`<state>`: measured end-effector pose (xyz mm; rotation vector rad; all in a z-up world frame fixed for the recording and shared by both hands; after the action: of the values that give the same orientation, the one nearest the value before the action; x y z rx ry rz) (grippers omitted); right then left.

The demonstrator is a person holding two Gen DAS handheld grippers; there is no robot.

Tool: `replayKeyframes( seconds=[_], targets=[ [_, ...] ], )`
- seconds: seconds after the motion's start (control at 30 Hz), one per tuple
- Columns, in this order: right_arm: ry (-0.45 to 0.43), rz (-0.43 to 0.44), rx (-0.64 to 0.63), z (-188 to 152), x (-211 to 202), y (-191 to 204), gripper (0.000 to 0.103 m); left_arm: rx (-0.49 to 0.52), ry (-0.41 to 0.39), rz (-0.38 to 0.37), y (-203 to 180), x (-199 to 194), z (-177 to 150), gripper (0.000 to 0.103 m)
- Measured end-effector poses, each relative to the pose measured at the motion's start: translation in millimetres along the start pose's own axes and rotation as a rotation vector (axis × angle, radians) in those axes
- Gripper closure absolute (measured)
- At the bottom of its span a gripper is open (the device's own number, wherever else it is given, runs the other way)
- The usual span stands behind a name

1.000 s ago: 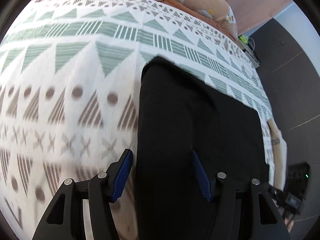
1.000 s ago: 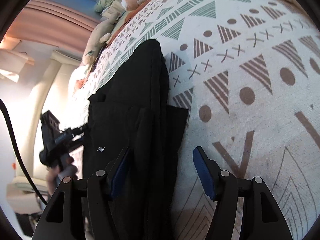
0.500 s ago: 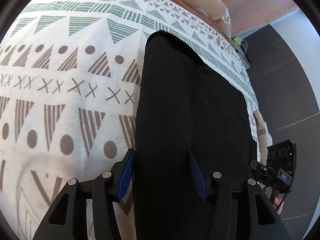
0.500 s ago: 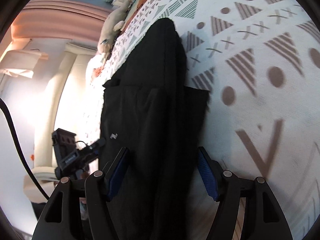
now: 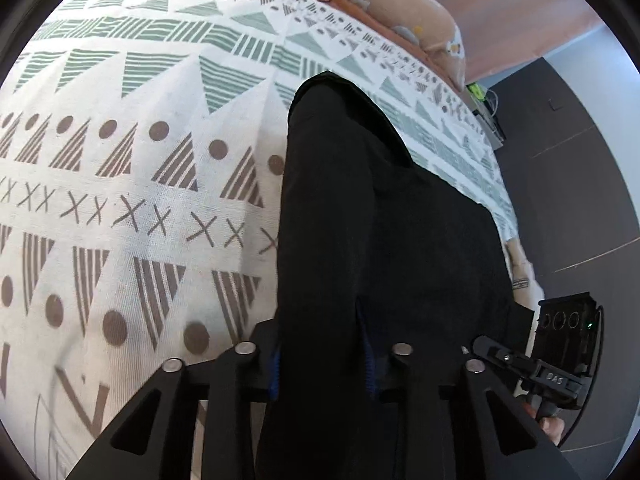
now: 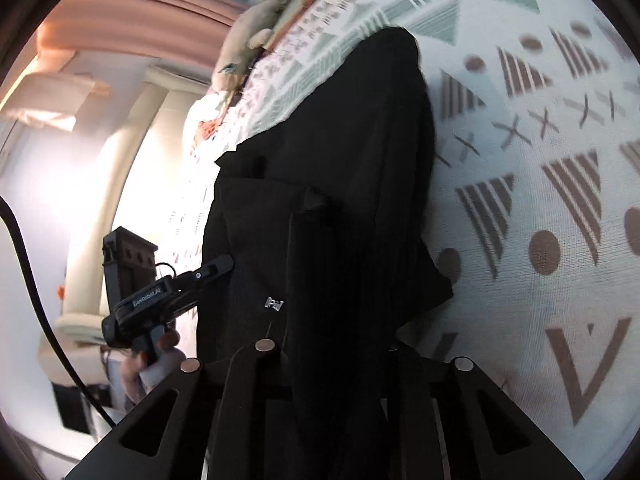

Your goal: Fold large clothes

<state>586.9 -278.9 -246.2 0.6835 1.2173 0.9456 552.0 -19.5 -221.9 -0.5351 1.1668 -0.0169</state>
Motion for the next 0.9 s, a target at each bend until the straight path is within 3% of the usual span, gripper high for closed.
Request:
replayKeyframes(
  seconds=[0.53, 0.9],
  targets=[
    [-0.2, -0.126, -0.143, -47, -70, 103, 0.087, 0.057, -0.106, -0.079, -35, -114, -41, 0.079],
    [-0.295, -0.154, -0.173, -86, -99, 153, 0.087, 0.127, -0.165, -0.115, -49, -180, -70, 0.08]
  ],
)
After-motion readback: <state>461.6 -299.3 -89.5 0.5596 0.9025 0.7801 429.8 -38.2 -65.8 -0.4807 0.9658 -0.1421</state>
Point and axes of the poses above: each gripper's, at about its wrist camera, not at the fingertips, and x roughly the way its jaws point, y to its left, z to its top, the point moved 6 cm from there along x, roughly the way its jaws point, and after that the axes turned 10 degrees about z, right-handed, at the moved point
